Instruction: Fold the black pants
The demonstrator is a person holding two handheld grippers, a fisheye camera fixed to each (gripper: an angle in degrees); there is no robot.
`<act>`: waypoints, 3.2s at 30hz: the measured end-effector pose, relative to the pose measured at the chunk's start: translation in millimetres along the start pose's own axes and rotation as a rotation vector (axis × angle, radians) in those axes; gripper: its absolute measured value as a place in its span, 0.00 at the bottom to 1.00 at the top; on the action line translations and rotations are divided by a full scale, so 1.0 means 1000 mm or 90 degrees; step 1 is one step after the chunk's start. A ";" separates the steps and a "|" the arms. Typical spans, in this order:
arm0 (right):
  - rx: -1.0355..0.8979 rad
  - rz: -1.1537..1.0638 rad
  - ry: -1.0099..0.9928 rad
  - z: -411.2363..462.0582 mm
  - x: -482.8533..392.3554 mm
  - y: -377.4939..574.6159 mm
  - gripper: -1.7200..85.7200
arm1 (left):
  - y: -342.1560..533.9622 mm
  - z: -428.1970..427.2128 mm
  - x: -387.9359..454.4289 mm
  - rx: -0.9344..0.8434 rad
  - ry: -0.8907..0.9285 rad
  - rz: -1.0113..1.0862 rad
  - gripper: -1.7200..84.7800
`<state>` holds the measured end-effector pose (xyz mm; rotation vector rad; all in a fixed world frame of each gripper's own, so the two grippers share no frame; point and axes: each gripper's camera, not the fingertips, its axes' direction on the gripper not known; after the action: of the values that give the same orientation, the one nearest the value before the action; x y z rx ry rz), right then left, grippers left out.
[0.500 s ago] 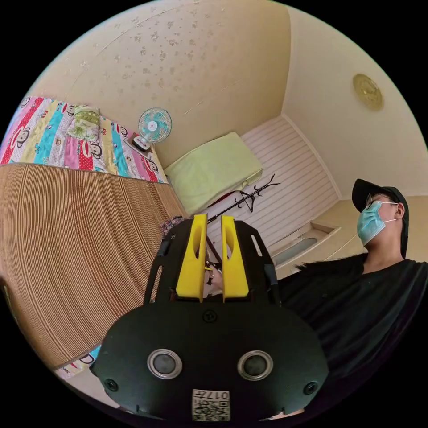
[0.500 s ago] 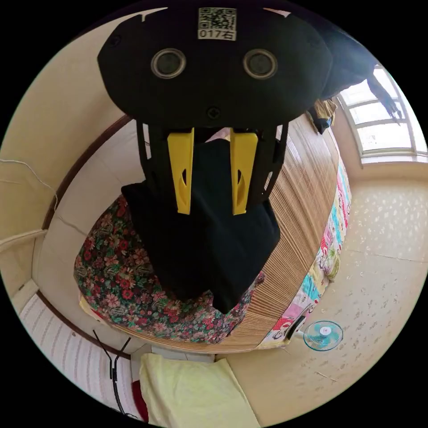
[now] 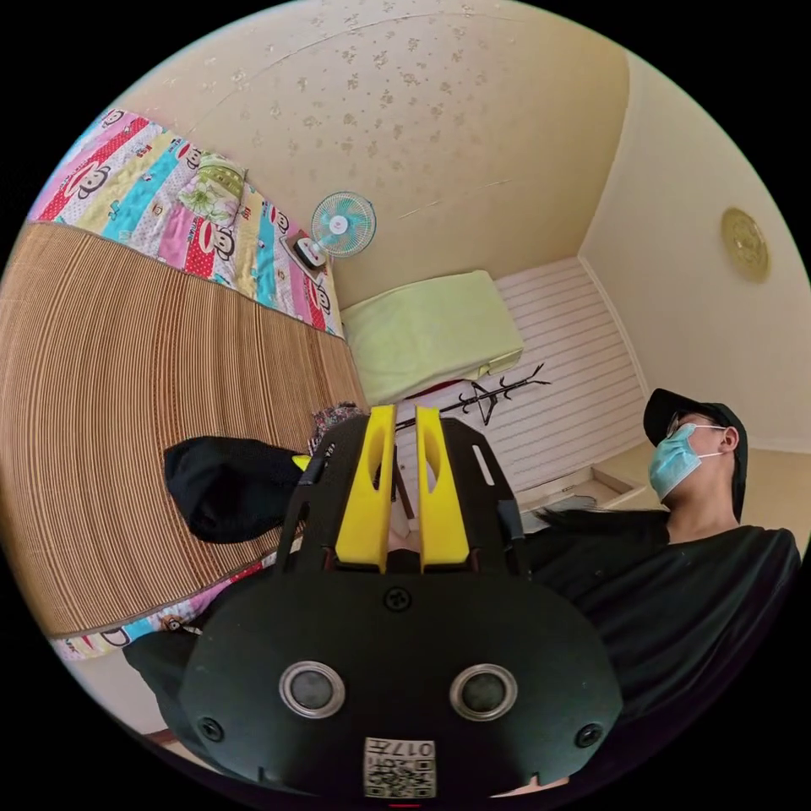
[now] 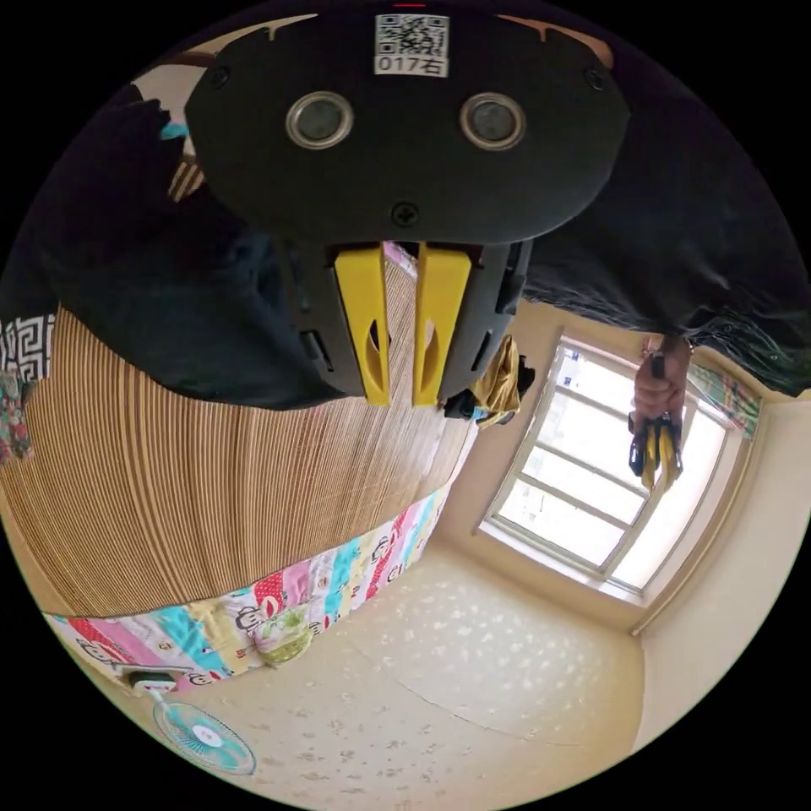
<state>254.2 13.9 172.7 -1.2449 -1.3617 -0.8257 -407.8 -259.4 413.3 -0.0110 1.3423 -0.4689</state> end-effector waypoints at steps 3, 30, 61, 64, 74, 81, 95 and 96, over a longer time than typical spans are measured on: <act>0.107 0.238 0.012 -0.048 0.070 0.048 0.15 | -0.011 0.018 -0.007 -0.024 -0.004 0.014 0.08; 0.543 0.048 -0.187 -0.111 0.081 0.120 0.06 | -0.010 0.083 -0.039 -0.156 -0.060 0.133 0.13; 0.015 -0.438 -0.266 0.167 -0.338 -0.087 0.05 | 0.053 0.037 0.070 -0.121 -0.108 0.258 0.25; -0.009 -0.375 -0.350 0.194 -0.325 -0.094 0.05 | 0.059 0.001 0.043 -0.079 -0.011 0.191 0.26; -0.155 -0.403 -0.489 0.254 -0.357 -0.125 0.03 | 0.108 -0.087 0.109 -0.021 -0.106 0.364 0.13; 0.022 -0.378 -0.624 0.187 -0.295 -0.146 0.04 | 0.099 -0.239 0.127 0.044 0.146 0.451 0.07; -0.189 -0.284 -0.600 0.305 -0.286 -0.220 0.22 | -0.016 -0.261 0.234 -0.109 1.030 0.593 0.07; -0.191 -0.319 -0.660 0.301 -0.308 -0.215 0.22 | -0.016 -0.248 0.256 -0.150 1.009 0.592 0.07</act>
<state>-60.2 183.1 -149.6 -1.6956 -2.5228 -0.7450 -607.2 -295.0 119.4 0.9184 2.6661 0.6837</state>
